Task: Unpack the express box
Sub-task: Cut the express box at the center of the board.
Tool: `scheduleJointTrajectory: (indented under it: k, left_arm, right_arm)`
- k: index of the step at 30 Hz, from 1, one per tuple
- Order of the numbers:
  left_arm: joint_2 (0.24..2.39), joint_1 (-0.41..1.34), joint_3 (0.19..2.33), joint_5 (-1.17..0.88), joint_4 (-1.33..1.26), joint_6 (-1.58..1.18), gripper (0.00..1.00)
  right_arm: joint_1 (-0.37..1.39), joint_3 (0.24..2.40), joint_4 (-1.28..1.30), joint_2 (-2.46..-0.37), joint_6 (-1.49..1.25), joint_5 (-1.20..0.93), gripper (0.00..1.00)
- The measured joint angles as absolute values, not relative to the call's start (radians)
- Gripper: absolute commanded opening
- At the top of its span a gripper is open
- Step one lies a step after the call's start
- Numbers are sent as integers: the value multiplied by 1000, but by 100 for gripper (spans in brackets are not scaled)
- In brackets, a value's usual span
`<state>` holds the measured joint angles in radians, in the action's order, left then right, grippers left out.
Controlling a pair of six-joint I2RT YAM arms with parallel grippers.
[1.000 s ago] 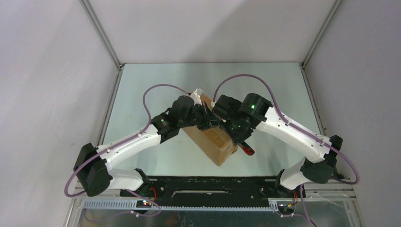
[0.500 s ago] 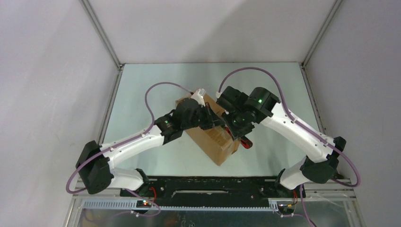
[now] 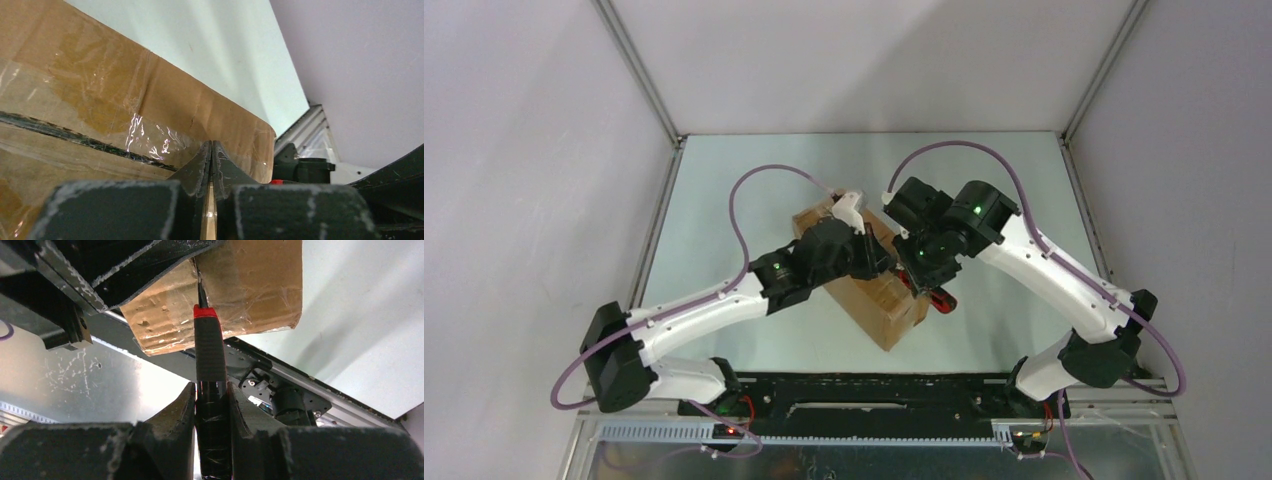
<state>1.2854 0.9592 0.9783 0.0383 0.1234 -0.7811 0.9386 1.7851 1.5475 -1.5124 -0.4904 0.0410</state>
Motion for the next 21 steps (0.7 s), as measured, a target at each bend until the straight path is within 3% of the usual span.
scheduleJointTrajectory:
  k: [10,21]
  left_arm:
    - [1248,1029,944,179,103,-649,9]
    - [1260,1037,908,189,31,-638,8]
  right_arm:
    - [929,1758,1499,-1491,-537,21,0]
    - [909,1538,1315,-1337,-622,0,0]
